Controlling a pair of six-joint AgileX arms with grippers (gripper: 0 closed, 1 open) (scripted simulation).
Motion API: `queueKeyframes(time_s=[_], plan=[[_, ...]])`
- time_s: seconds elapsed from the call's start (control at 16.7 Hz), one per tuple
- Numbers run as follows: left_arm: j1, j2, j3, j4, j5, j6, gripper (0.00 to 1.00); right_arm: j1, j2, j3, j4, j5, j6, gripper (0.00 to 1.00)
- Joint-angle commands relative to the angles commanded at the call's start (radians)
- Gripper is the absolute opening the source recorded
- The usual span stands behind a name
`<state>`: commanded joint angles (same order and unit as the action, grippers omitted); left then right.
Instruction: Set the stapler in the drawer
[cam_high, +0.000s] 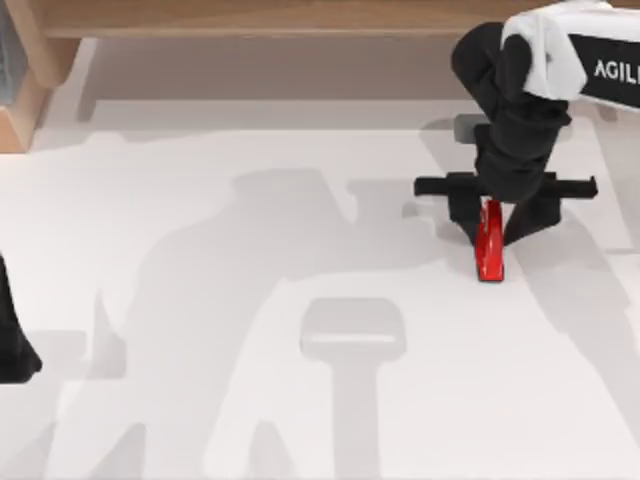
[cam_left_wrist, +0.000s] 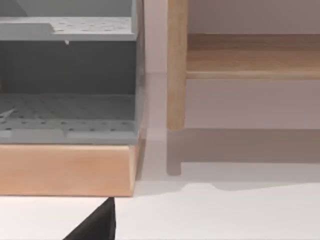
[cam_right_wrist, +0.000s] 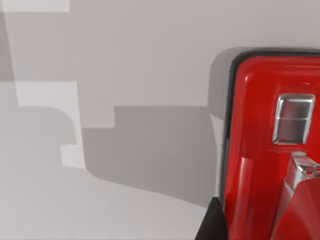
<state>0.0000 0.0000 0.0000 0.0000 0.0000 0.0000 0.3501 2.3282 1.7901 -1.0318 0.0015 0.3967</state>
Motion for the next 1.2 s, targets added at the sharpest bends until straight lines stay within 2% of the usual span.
queueKeyframes(time_s=[0.6, 1.2], plan=[[0.0, 0.0, 0.0, 0.0, 0.0, 0.0, 1.0, -0.003, -0.002, 0.003, -0.004, 0.001, 0.001, 0.0], [0.0, 0.0, 0.0, 0.0, 0.0, 0.0, 1.0, -0.002, -0.03, 0.066, -0.097, -0.001, 0.001, 0.0]])
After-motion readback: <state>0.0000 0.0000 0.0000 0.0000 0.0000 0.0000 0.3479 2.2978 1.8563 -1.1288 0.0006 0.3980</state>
